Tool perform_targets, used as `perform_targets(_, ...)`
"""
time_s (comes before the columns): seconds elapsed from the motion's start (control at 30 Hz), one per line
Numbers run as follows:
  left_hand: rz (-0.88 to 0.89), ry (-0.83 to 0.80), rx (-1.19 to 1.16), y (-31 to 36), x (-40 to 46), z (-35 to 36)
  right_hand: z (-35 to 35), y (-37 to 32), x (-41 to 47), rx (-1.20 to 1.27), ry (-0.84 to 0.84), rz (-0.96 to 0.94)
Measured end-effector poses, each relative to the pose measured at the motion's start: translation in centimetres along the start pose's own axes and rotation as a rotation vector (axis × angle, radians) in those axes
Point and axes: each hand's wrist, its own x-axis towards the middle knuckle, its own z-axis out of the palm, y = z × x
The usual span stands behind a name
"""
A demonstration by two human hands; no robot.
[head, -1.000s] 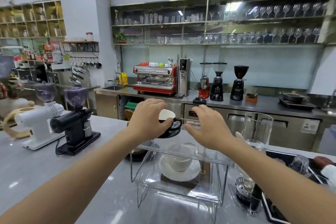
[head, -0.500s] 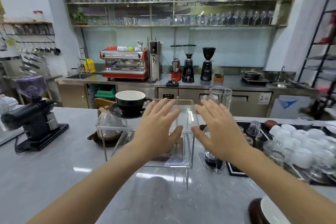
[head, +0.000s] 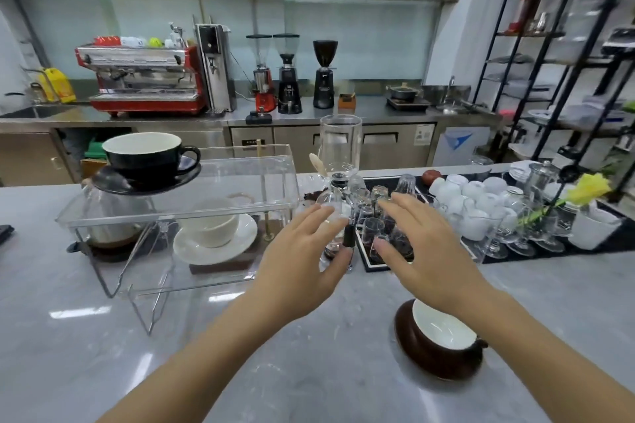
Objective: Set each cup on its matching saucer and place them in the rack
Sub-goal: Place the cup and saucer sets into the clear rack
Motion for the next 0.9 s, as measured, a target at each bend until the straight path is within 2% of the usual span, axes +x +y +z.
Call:
perform_targets(0.2, -0.035, -0.058, -0.125, 1.8, 0.4, 4.3, 0.2, 4.7, -3.0, 0.046, -0.028, 0.143)
perform_targets(0.37, -0.181, -0.141, -0.278, 4.2, 0.4, 8.8, 0.3, 9.3, -5.0, 0.121, -0.066, 0.272)
perform_targets(0.67, -0.400, -0.290, -0.316, 6.5, -0.1, 15.0, 1.9, 16.0, -8.5, 0.288, -0.157, 0.504)
perform_targets(0.9, -0.595, -0.349, -0.409, 8.4, -1.1, 17.7, 5.2, 19.4, -9.8, 0.480, -0.297, 0.661)
